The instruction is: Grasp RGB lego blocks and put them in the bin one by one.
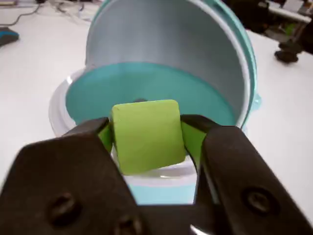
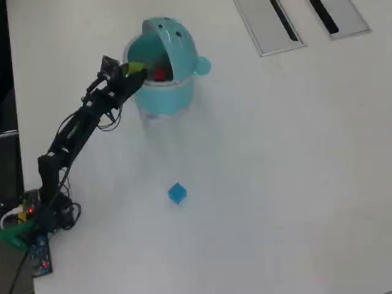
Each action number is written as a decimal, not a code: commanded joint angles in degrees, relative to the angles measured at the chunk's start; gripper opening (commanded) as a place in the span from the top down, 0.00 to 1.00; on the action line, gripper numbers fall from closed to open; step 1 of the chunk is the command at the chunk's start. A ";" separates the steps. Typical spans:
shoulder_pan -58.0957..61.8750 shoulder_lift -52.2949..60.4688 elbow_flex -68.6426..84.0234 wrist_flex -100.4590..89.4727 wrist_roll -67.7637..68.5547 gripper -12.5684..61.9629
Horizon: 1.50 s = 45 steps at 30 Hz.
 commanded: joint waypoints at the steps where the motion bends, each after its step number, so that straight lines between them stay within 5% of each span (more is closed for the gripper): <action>1: -0.88 -0.35 -10.11 -3.78 -0.79 0.59; 22: -2.46 -15.73 -27.33 -3.08 -1.67 0.51; 45: 6.86 -1.41 -19.69 12.92 -1.49 0.40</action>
